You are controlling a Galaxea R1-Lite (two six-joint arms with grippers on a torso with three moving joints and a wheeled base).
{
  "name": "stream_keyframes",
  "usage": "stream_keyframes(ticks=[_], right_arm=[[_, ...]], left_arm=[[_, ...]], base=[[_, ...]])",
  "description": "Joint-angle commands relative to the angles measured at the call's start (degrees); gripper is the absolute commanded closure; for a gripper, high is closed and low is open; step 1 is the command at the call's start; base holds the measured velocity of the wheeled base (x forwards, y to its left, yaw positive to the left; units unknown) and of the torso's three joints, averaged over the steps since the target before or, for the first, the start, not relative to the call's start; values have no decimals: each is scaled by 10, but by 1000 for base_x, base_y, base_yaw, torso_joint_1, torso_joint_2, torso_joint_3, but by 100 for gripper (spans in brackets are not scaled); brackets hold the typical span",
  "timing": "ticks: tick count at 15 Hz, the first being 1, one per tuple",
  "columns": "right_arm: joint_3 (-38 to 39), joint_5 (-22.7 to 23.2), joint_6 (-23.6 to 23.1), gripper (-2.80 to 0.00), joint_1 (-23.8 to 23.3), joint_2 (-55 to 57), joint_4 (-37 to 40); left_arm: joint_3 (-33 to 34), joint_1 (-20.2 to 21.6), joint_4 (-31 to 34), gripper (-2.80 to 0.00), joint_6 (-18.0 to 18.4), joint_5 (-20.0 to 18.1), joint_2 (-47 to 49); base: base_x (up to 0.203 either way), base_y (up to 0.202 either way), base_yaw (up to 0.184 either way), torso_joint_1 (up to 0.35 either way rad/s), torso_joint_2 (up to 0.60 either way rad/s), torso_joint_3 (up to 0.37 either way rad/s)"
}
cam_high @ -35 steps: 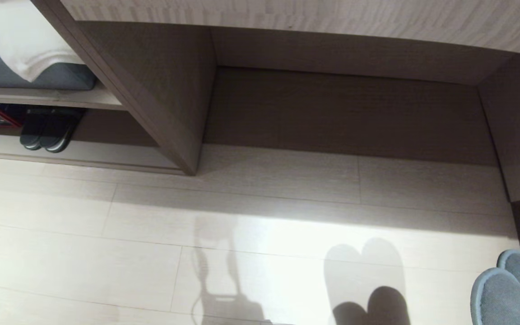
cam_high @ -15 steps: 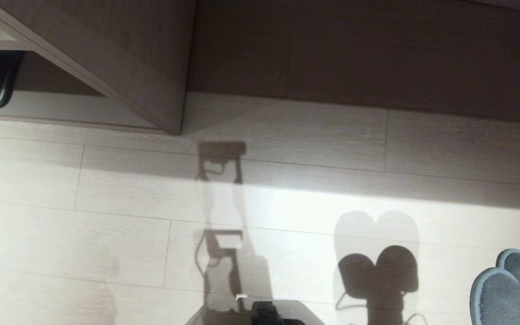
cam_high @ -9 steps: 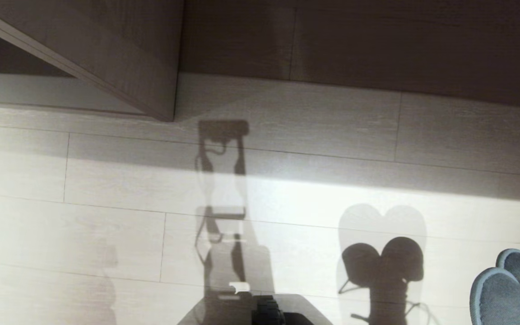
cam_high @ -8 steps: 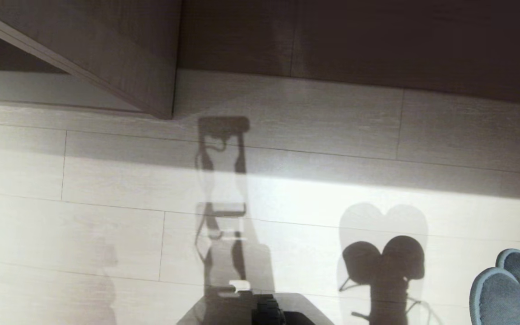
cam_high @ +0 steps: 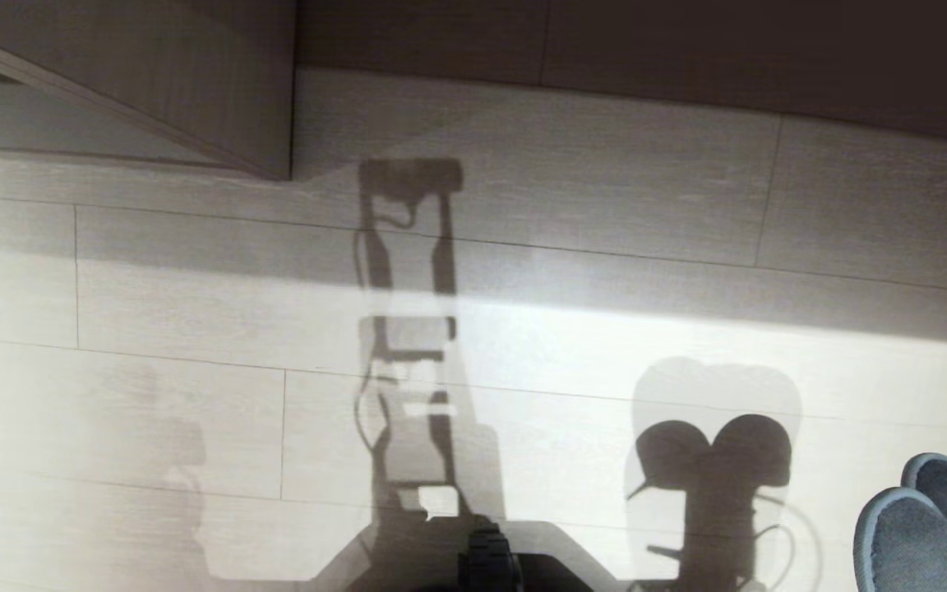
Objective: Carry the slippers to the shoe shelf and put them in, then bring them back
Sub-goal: Place the slippers on the floor
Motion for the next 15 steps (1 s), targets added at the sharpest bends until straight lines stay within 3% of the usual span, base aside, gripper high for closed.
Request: stream_keyframes(ticks=[1, 5, 12, 15], right_arm=[[0, 0, -1, 0, 0, 0, 0], [1, -2, 3, 0, 0, 1, 0], [-4, 2, -4, 0, 0, 1, -8], [-76, 26, 5, 0, 0, 55, -10]], left_arm=[[0, 0, 0, 0, 0, 0, 0], [0, 0, 0, 0, 0, 1, 0], [0, 1, 0, 0, 0, 1, -1], [0, 0, 0, 0, 0, 0, 0]], base=[[0, 0, 0, 2, -1, -187], [0, 0, 0, 1, 3, -161], [0, 0, 0, -1, 0, -17], [0, 0, 0, 0, 0, 0]])
